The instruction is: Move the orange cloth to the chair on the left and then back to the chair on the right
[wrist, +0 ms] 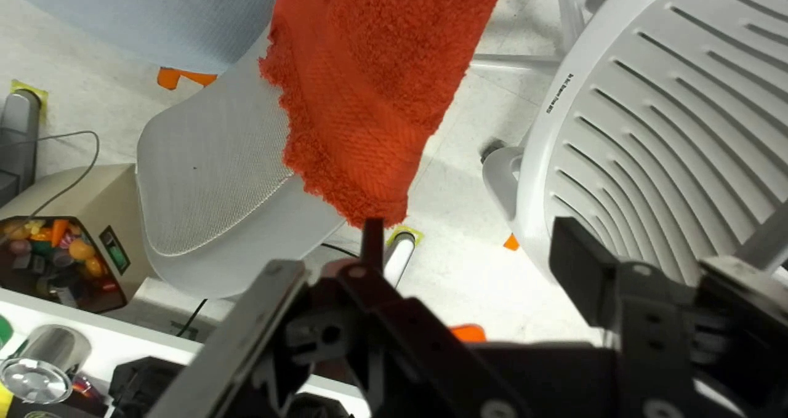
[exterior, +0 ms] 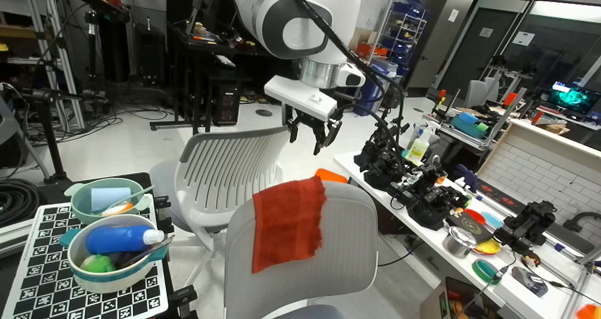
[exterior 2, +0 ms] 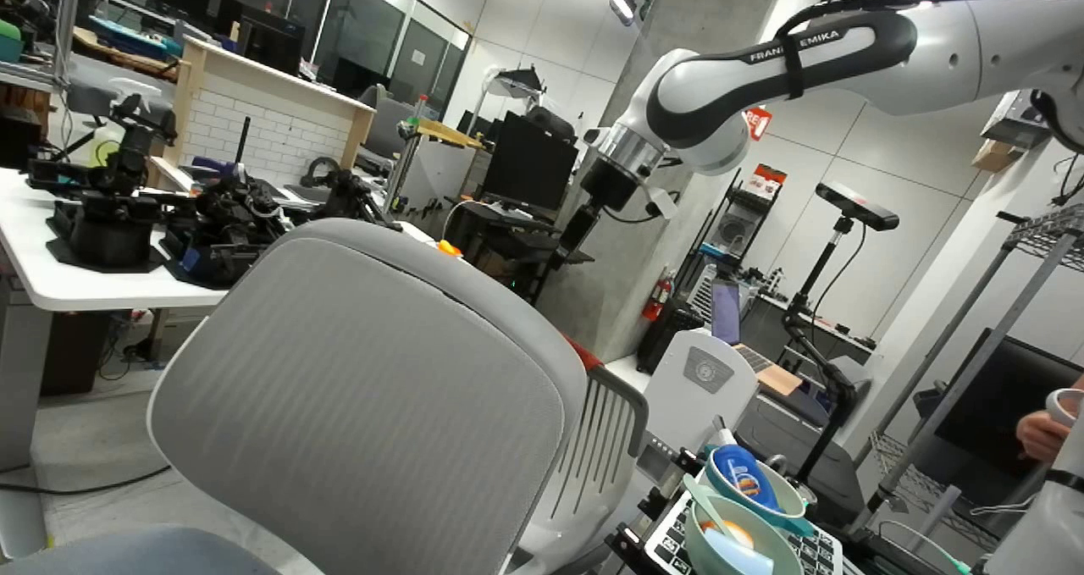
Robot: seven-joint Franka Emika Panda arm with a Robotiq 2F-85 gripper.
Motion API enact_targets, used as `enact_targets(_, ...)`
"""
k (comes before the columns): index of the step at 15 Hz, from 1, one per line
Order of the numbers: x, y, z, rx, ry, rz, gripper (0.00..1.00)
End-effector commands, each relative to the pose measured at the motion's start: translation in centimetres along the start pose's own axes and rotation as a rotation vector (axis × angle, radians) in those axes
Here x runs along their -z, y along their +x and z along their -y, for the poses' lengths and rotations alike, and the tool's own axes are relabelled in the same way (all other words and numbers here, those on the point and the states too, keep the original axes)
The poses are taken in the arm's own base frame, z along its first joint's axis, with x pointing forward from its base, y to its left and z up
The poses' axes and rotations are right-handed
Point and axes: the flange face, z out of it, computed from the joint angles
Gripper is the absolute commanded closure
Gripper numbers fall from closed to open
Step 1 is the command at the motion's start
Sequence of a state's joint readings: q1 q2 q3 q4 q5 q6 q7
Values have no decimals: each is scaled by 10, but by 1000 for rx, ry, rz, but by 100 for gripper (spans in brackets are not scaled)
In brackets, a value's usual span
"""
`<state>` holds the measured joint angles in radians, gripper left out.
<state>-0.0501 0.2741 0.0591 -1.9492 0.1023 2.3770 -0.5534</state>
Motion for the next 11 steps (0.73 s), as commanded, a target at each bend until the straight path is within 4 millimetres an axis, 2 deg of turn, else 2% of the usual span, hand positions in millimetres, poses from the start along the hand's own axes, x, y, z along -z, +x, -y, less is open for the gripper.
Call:
enact_targets(1,4,1,0,-2,-3,-5,22)
enact_targets(3,10,2,0,-3,-8,-12,12)
enact_targets(11,11,2,0,-3,-8,-13,12)
